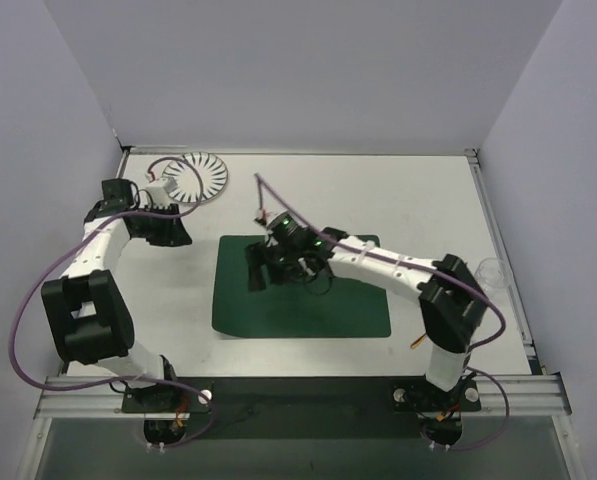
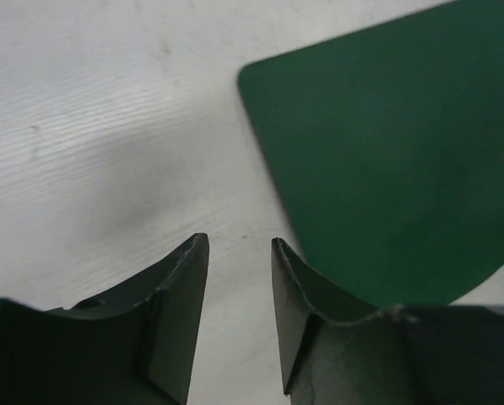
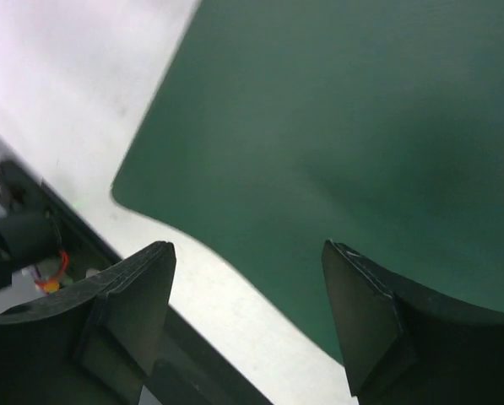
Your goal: Set the dinner table for one person
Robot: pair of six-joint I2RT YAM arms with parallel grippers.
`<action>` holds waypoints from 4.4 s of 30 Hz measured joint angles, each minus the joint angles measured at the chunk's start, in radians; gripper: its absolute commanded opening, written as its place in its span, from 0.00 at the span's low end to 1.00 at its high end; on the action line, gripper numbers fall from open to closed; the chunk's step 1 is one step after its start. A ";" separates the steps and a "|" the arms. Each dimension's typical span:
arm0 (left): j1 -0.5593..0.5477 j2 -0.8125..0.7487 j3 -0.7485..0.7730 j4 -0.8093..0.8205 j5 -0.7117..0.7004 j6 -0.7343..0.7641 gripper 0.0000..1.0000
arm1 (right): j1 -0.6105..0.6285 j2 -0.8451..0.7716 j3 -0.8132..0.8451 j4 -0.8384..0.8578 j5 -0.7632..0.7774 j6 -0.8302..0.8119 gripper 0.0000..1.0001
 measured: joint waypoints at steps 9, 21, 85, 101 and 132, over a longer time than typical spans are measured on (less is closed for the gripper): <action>-0.277 0.001 -0.057 -0.168 0.018 0.190 0.26 | -0.439 -0.177 -0.216 0.115 0.078 0.152 0.00; -0.412 0.058 -0.227 -0.226 -0.197 0.293 0.26 | -0.640 0.040 -0.199 0.127 0.129 0.288 0.00; -0.076 0.995 1.172 -0.134 -0.417 -0.571 0.00 | -0.544 -0.123 -0.060 0.039 0.417 -0.007 0.47; -0.153 0.954 0.954 -0.038 0.069 -0.652 0.00 | -0.537 0.221 0.118 0.308 -0.012 0.264 0.73; -0.179 0.861 0.867 -0.032 0.067 -0.542 0.97 | -0.529 0.549 0.264 0.629 -0.189 0.690 0.00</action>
